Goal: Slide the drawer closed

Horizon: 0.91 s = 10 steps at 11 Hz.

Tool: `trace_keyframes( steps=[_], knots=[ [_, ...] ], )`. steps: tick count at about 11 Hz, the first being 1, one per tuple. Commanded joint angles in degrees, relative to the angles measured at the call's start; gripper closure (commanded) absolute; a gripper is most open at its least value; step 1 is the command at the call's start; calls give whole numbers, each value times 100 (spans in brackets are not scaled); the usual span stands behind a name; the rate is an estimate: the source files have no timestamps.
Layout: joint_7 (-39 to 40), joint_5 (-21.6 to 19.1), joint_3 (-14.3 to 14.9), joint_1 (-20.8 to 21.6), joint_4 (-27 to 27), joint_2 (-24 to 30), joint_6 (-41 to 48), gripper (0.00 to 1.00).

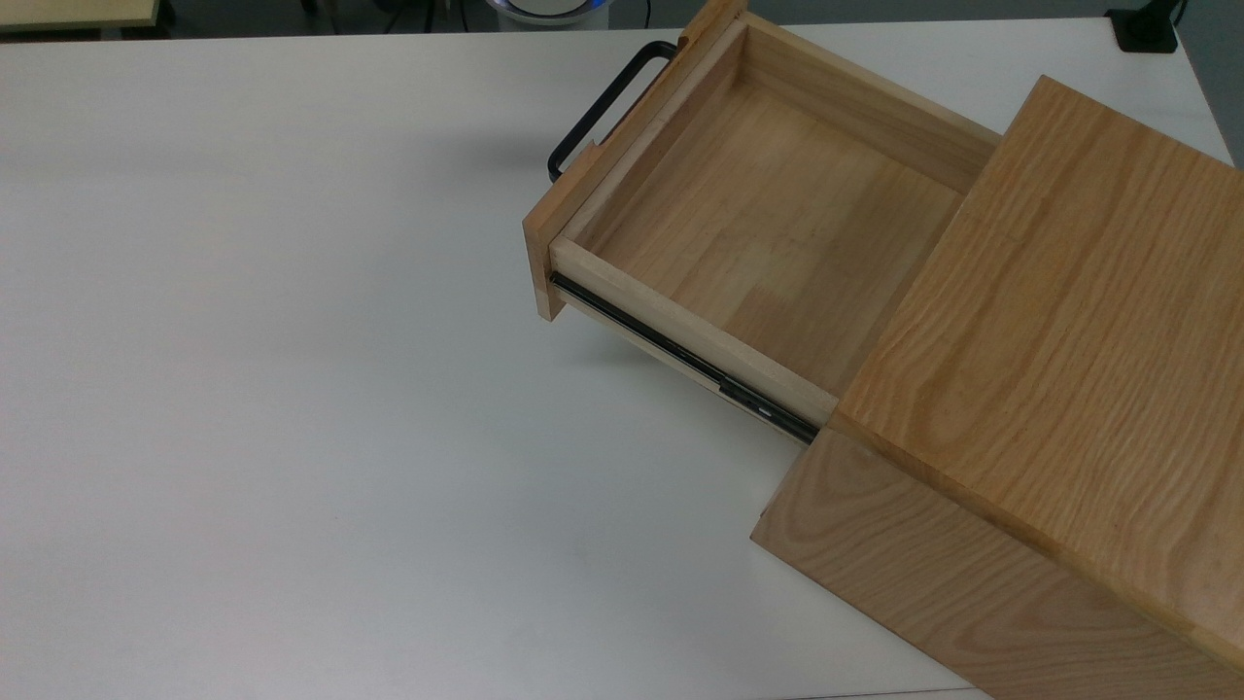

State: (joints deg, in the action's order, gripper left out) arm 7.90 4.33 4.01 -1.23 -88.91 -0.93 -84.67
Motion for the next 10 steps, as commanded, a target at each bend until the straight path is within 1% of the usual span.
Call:
trace_keyframes(
  steps=[1,2,3,4,5,6,7,9,10],
  knots=[
    [1402,-291,12,26,49,14,126,71],
    [1807,-301,12,26,40,14,143,83],
    [2464,-301,12,26,23,23,169,93],
    [3219,-301,12,35,5,40,283,96],
    [3713,-301,12,53,-21,32,354,96],
    [4040,-301,3,96,-100,40,354,96],
    [4226,-292,12,358,-153,41,354,96],
    [4237,-196,73,955,-389,41,258,97],
    [4219,-152,99,1158,-460,14,188,98]
  ],
)
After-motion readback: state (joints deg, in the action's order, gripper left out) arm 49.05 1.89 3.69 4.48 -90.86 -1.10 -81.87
